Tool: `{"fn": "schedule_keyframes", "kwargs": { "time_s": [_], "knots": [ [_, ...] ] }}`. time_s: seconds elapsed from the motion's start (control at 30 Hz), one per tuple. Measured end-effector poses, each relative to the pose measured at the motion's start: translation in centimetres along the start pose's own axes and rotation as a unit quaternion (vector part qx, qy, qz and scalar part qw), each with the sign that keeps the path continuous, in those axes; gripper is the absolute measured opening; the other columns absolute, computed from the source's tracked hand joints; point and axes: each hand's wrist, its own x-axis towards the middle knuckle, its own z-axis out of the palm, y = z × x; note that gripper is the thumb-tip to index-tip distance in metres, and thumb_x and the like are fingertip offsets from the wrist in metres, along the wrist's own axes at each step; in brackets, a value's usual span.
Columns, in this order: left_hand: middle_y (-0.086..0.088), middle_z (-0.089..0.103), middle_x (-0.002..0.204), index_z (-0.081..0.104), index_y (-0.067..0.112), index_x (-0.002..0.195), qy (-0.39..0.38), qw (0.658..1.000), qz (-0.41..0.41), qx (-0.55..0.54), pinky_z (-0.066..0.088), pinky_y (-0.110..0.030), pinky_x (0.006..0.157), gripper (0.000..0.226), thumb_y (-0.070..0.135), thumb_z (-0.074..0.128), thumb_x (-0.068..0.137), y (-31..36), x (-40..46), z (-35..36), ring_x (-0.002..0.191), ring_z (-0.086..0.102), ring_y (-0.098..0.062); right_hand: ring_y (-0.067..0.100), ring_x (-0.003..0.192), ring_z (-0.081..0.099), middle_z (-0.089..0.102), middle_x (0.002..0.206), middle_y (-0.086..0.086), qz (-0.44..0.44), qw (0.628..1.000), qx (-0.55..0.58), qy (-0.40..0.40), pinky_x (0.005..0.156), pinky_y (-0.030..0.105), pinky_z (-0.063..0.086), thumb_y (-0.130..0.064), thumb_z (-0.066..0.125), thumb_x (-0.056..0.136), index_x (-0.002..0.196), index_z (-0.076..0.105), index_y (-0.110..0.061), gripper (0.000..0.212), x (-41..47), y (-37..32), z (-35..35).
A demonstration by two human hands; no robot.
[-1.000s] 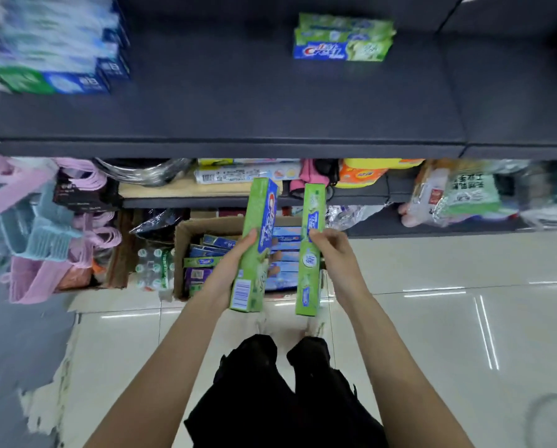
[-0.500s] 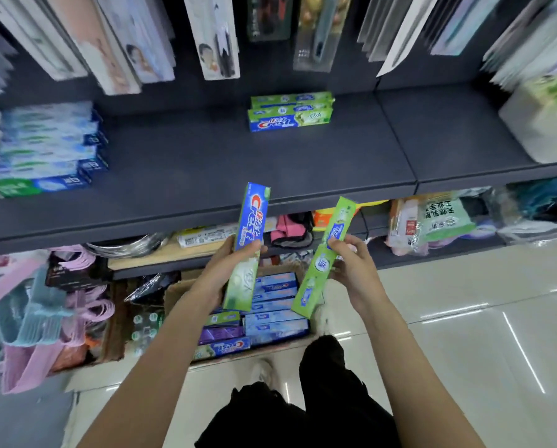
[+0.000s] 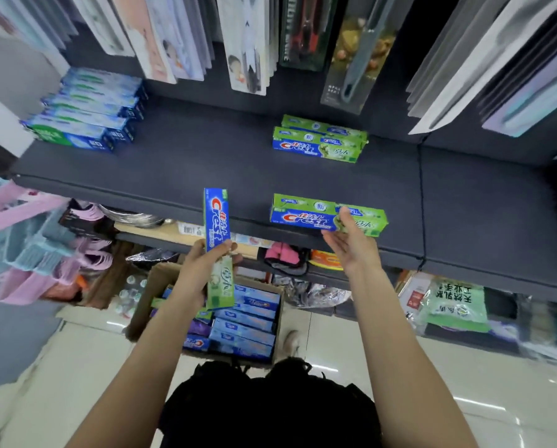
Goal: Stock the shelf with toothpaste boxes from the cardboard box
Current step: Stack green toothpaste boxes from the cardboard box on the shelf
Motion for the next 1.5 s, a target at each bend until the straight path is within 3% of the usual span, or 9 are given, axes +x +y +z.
{"fn": "schedule_keyframes", "kwargs": {
  "time_s": [0.23,0.5,0.57,0.7,0.93,1.03,1.17,1.4,1.5],
  "knots": [
    [-0.009,0.068,0.094,0.055,0.016,0.108,0.017,0.999,0.044,-0.006,0.054,-0.033,0.066,0.024,0.02,0.065,0.087,0.7,-0.2,2.5,0.081,0.068,-0.021,0.016,0.086,0.066,0.063,0.116,0.006,0.017,0.999,0.037,0.012,0.088,0.027,0.054,-0.022,0.074,0.081,0.12,0.058,-0.004,0.045,6.6,-4.1,5.1],
    [-0.01,0.07,0.098,0.058,0.014,0.114,0.024,0.997,0.057,0.036,0.053,-0.037,0.075,0.035,0.027,0.069,0.084,1.4,0.8,4.6,0.083,0.067,-0.023,0.011,0.057,0.059,0.06,0.072,0.005,-0.026,0.996,-0.053,0.066,0.076,0.029,0.058,-0.009,0.064,0.088,0.126,0.047,-0.001,0.042,9.8,-6.6,8.6],
    [-0.005,0.069,0.101,0.055,0.017,0.115,0.009,0.997,0.051,0.06,0.053,-0.041,0.083,0.035,0.026,0.068,0.084,1.8,1.4,5.5,0.087,0.068,-0.021,0.018,0.07,0.064,0.061,0.087,0.009,-0.043,0.999,-0.023,-0.016,0.069,0.031,0.06,-0.008,0.06,0.091,0.119,0.049,0.001,0.032,7.5,-5.3,7.7],
    [-0.002,0.069,0.104,0.058,0.019,0.112,-0.046,0.992,0.037,0.11,0.046,-0.047,0.098,0.026,0.029,0.063,0.088,2.4,2.5,7.6,0.093,0.066,-0.02,0.015,0.106,0.061,0.064,0.115,-0.001,-0.059,0.928,-0.296,-0.22,0.093,0.034,0.05,-0.031,0.06,0.091,0.107,0.06,-0.019,0.02,1.3,-1.7,4.9],
    [-0.002,0.052,0.13,0.059,0.032,0.115,-0.13,0.979,0.068,0.14,0.037,-0.038,0.106,0.029,0.045,0.05,0.09,1.1,4.3,11.5,0.119,0.051,-0.015,0.013,0.103,0.064,0.067,0.111,-0.009,-0.199,0.861,-0.416,-0.215,0.09,0.047,0.052,-0.044,0.066,0.081,0.12,0.055,-0.036,0.041,0.3,-1.5,3.1],
    [0.002,0.036,0.138,0.053,0.022,0.13,-0.063,0.89,0.227,0.389,0.016,-0.02,0.105,0.034,0.027,0.036,0.101,0.4,5.7,10.9,0.129,0.028,-0.015,0.021,0.097,0.064,0.068,0.106,-0.003,-0.294,0.768,-0.546,-0.159,0.088,0.041,0.05,-0.033,0.068,0.082,0.128,0.053,-0.029,0.048,1.5,-4.1,3.2],
    [0.002,0.021,0.155,0.03,0.024,0.146,0.014,0.68,0.255,0.688,0.008,-0.048,0.117,0.054,0.034,0.043,0.094,-0.8,8.0,7.4,0.142,0.017,-0.022,0.022,0.104,0.061,0.066,0.113,-0.005,-0.385,0.607,-0.693,-0.061,0.085,0.037,0.047,-0.031,0.068,0.083,0.119,0.051,-0.026,0.04,4.9,-7.3,5.0],
    [0.01,0.019,0.157,0.023,0.024,0.149,0.003,0.618,0.264,0.741,0.003,-0.05,0.118,0.056,0.041,0.036,0.097,-0.4,8.8,5.6,0.143,0.018,-0.011,0.026,0.118,0.047,0.063,0.119,0.003,-0.496,0.451,-0.741,-0.035,0.083,0.038,0.047,-0.011,0.063,0.086,0.119,0.058,-0.017,0.034,10.7,-7.0,8.6],
    [0.006,0.027,0.155,0.031,0.021,0.147,-0.022,0.631,0.31,0.71,0.015,-0.037,0.116,0.054,0.037,0.042,0.096,0.0,9.2,4.8,0.141,0.026,-0.013,0.03,0.116,0.05,0.064,0.118,0.007,-0.527,0.487,-0.696,0.013,0.096,0.04,0.041,0.001,0.059,0.083,0.114,0.065,-0.013,0.034,10.9,-4.9,8.2]
  ]
}}
